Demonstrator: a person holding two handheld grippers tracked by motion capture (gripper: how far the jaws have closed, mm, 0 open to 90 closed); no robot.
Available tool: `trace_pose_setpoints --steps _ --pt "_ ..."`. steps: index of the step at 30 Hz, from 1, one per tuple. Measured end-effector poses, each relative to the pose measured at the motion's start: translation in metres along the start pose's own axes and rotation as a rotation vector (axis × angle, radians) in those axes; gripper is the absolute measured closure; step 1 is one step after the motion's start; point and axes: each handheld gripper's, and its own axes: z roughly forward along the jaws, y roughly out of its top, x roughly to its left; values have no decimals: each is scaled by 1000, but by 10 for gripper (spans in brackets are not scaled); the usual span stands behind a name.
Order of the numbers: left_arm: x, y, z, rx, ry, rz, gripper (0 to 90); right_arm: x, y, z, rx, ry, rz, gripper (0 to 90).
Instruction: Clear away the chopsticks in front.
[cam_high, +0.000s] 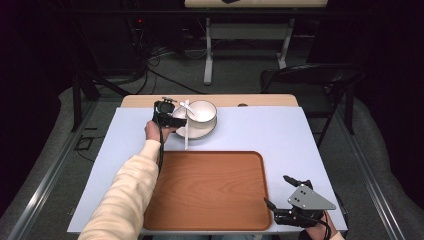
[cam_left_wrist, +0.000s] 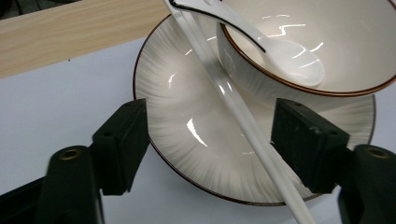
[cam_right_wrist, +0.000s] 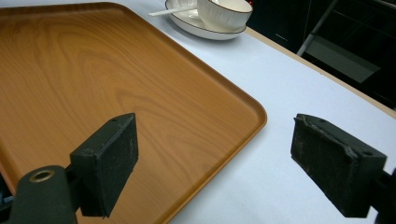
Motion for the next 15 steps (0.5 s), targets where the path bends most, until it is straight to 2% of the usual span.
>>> trace_pose_setpoints --steps 1,2,3,5,6,10,15 --pt "0 0 2 13 1 2 322 0 0 0 -1 0 -1 144" --pt "1 -1 4 4 -4 0 376 0 0 0 -1 0 0 143" --pt "1 -1 5 5 -19 -6 394 0 0 0 -1 0 1 143" --pt "1 -1 6 5 -17 -10 424 0 0 0 0 1 -1 143" --pt "1 -2 8 -3 -47 -20 442 0 0 0 1 1 -1 143" --pt "0 -3 12 -1 -60 -32 505 0 0 0 1 1 0 143" --pt "-3 -3 18 13 -55 -25 569 0 0 0 2 -1 0 143"
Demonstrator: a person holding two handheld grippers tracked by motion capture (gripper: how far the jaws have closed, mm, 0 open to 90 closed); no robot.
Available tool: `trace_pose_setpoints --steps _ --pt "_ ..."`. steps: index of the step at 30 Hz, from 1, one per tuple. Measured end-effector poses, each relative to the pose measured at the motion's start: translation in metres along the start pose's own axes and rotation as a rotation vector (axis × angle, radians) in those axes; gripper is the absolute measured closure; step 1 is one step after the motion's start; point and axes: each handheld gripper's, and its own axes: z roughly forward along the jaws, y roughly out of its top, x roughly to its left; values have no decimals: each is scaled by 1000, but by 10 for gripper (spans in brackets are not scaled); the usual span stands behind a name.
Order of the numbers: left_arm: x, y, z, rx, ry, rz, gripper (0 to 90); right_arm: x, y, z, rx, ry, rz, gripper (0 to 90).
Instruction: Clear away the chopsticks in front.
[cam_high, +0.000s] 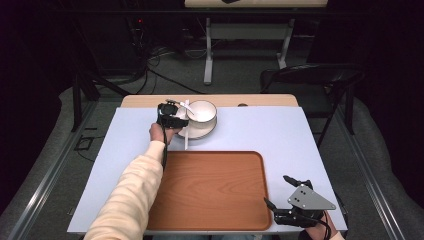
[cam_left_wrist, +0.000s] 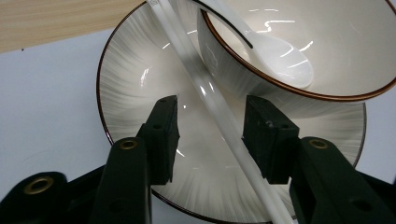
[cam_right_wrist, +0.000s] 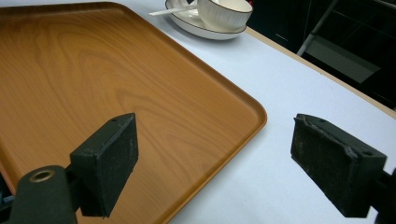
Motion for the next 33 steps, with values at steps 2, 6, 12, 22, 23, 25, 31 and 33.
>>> trace_pose_setpoints --steps 2,6,12,22,23,25,31,33 --pt "0 0 1 -3 0 -4 581 0 0 0 0 0 0 143" --pt "1 0 5 12 20 2 606 0 0 0 -2 0 1 143" --pt "3 -2 10 23 46 -16 640 0 0 0 -1 0 2 143" --pt "5 -1 15 41 88 -38 693 0 0 0 -4 1 -1 143" --pt "5 -1 15 46 95 -40 703 0 0 0 -4 1 1 143" --pt "6 -1 16 48 97 -46 718 0 0 0 -3 1 -1 143" --pt "8 -1 20 71 125 -67 771 0 0 0 -2 0 0 143" --pt "7 -1 20 70 129 -74 797 0 0 0 -4 0 1 143"
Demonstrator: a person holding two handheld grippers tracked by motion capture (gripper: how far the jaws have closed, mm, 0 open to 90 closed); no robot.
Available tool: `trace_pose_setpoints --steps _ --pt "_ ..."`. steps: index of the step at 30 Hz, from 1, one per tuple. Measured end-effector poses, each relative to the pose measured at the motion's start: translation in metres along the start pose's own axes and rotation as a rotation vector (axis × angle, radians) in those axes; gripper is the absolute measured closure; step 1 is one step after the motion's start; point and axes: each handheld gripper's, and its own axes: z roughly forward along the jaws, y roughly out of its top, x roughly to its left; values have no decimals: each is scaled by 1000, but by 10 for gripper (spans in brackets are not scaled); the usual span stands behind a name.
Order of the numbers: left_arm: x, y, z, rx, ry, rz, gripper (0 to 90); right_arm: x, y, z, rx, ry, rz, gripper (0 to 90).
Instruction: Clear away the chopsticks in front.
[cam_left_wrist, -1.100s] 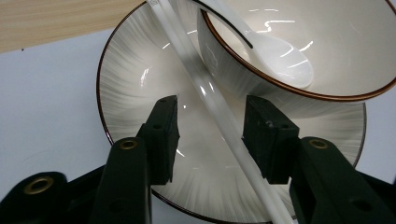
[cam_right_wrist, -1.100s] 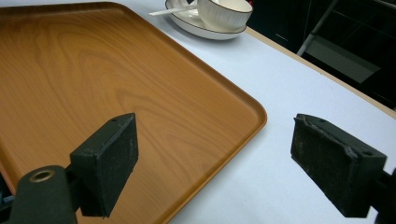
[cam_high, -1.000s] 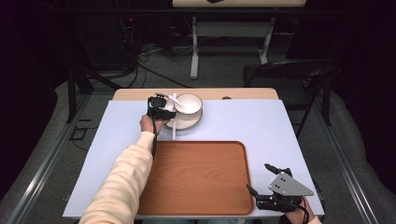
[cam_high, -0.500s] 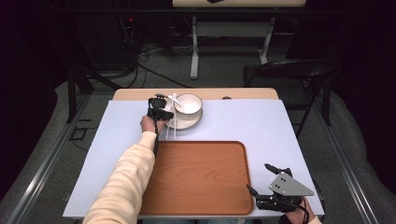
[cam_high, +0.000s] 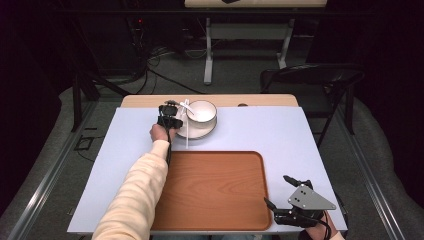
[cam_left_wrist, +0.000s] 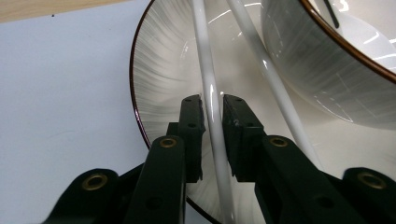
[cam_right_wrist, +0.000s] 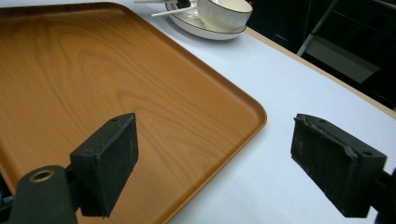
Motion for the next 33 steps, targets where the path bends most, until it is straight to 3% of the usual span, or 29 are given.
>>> trace_pose_setpoints --steps 8,17,33 --pt "1 0 0 1 29 -14 841 0 0 0 -1 1 -2 143" --pt "4 0 -4 -11 10 -27 845 0 0 0 -1 1 -3 143" --pt "19 -7 -36 -51 14 -44 845 1 0 0 4 1 -5 143"
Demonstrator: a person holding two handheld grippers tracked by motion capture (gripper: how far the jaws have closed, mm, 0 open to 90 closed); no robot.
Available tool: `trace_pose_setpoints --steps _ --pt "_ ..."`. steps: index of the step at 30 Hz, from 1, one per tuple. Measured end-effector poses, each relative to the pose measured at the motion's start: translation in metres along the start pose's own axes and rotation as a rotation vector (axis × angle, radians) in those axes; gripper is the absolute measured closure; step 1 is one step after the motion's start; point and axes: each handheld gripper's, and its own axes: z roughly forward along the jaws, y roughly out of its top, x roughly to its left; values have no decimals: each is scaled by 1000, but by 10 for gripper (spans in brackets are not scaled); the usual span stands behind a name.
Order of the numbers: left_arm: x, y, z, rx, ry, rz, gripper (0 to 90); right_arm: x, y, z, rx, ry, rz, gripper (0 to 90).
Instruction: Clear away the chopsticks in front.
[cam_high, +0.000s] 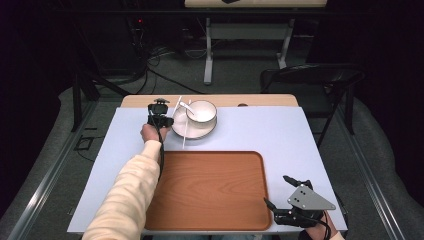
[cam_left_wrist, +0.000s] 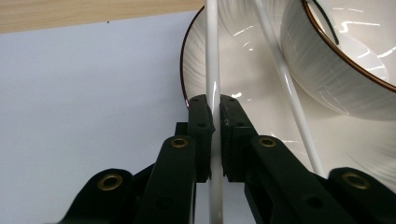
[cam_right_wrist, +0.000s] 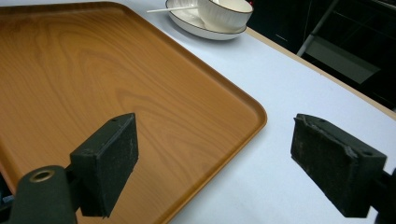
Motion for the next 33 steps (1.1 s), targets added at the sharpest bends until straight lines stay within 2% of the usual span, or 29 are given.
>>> trace_pose_setpoints --steps 5,6,7,8,12,14,15,19,25,30,33 --pt "4 -7 -14 -13 -21 -11 845 0 0 0 -1 1 1 143" --pt "3 -9 -19 -19 -15 2 846 0 0 0 -3 0 3 143" --pt "3 -9 -19 -19 -15 2 845 0 0 0 -3 0 3 143" --pt "4 -13 -26 -27 -29 -8 845 0 0 0 -8 -1 2 143" --pt "4 -20 -37 -40 -30 2 845 0 0 -1 -9 -1 3 143" --pt "5 -24 -44 -44 -46 -4 845 0 0 -1 -10 0 1 143" --pt "4 -27 -51 -50 -53 7 845 0 0 0 -7 1 -1 143" --pt "4 -34 -60 -64 -69 16 845 0 0 0 -7 2 -2 143" --pt "0 -57 -78 -81 -110 34 846 0 0 0 -7 3 -1 143" --pt "-3 -70 -85 -83 -127 35 846 0 0 0 -7 3 -2 143" --pt "-6 -85 -95 -100 -141 27 846 0 0 0 -8 4 -4 143"
